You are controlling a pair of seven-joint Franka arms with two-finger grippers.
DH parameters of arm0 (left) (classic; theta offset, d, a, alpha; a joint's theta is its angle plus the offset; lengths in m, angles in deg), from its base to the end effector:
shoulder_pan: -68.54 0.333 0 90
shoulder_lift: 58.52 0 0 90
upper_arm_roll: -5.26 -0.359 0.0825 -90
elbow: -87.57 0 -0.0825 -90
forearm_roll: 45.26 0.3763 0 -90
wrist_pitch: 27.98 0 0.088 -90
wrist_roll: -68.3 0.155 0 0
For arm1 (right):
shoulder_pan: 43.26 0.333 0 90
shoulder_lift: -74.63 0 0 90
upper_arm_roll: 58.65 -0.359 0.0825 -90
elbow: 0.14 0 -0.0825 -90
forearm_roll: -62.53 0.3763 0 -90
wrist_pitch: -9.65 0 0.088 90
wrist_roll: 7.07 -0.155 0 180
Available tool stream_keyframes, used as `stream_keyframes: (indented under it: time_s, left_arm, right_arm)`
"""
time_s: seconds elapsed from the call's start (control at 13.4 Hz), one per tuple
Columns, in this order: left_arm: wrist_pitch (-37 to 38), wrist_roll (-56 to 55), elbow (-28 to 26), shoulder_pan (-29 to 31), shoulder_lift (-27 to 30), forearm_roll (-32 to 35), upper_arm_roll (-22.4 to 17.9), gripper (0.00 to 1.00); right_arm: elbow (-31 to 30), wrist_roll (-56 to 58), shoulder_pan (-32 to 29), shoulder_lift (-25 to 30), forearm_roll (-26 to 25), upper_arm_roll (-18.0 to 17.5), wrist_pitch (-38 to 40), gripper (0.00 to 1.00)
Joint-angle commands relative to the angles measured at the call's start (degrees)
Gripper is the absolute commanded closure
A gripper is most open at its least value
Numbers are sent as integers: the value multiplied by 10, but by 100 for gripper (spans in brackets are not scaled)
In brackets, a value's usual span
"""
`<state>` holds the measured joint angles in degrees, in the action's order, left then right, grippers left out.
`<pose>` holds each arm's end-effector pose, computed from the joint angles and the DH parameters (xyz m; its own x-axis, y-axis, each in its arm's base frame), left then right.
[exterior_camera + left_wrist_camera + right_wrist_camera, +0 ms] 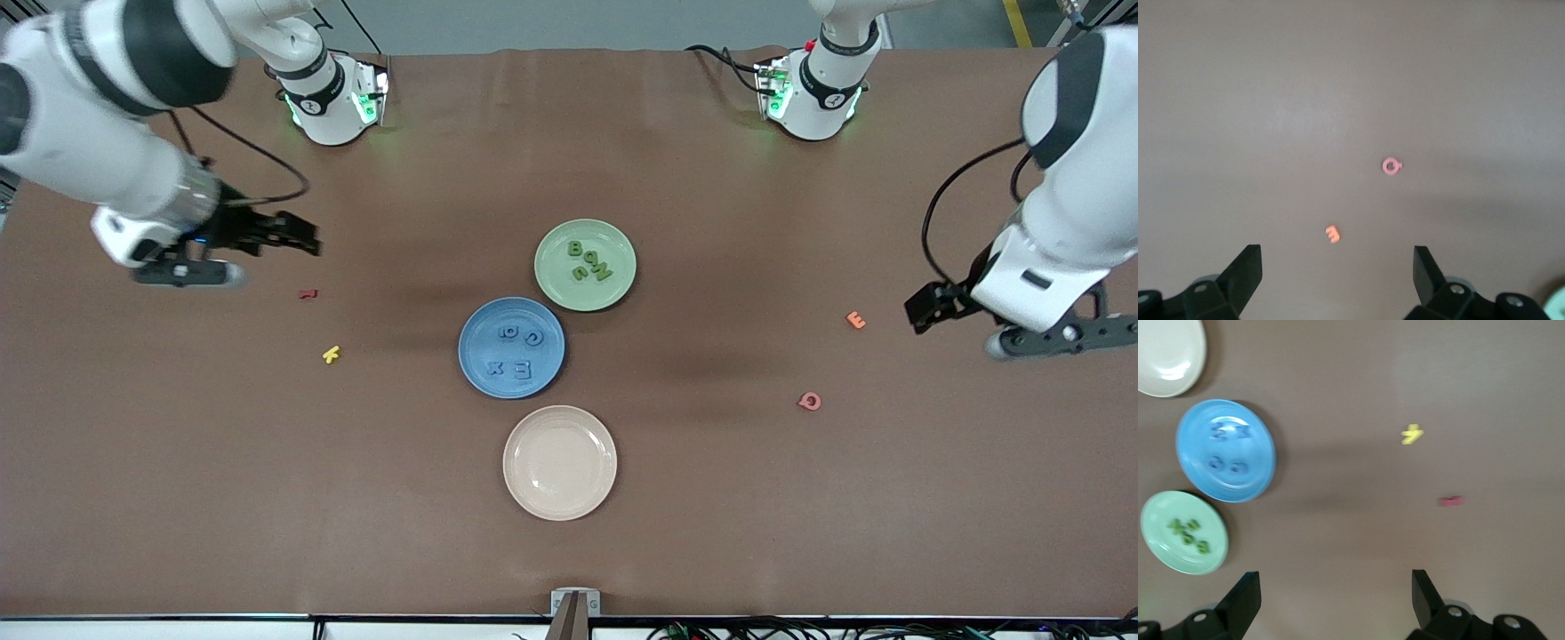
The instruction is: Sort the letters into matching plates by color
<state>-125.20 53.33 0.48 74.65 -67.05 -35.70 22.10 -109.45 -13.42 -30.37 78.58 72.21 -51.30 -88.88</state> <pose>0.6043 -0.0780 0.5731 0.9964 0.0560 0.0639 0.0628 -0.9919 -0.1101 0.5073 0.0714 0.5142 0.9895 -0.0369 -0.1399 -0.0589 -0.9860 -0.1563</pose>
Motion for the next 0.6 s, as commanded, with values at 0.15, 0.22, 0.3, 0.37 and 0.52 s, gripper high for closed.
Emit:
stream_keyframes:
  time_s: [0.15, 0.22, 0.3, 0.37, 0.52]
  left_arm:
    - [69, 31, -16, -58, 70, -24, -71, 0]
    - [80, 41, -23, -70, 81, -34, -88, 0]
    - [86, 47, -26, -80, 91, -51, -114, 0]
    - [94, 63, -26, -84, 98, -68, -133, 0]
    - [98, 84, -33, -83, 111, -89, -146, 0]
  right_arm:
    - [97, 78, -75, 1, -47, -15, 94, 0]
    - [126, 79, -75, -1, -68, -15, 108, 0]
    - [149, 80, -75, -2, -71, -15, 108, 0]
    - [169, 78, -76, -4, -72, -15, 108, 0]
    - [212, 80, -84, -14, -73, -13, 109, 0]
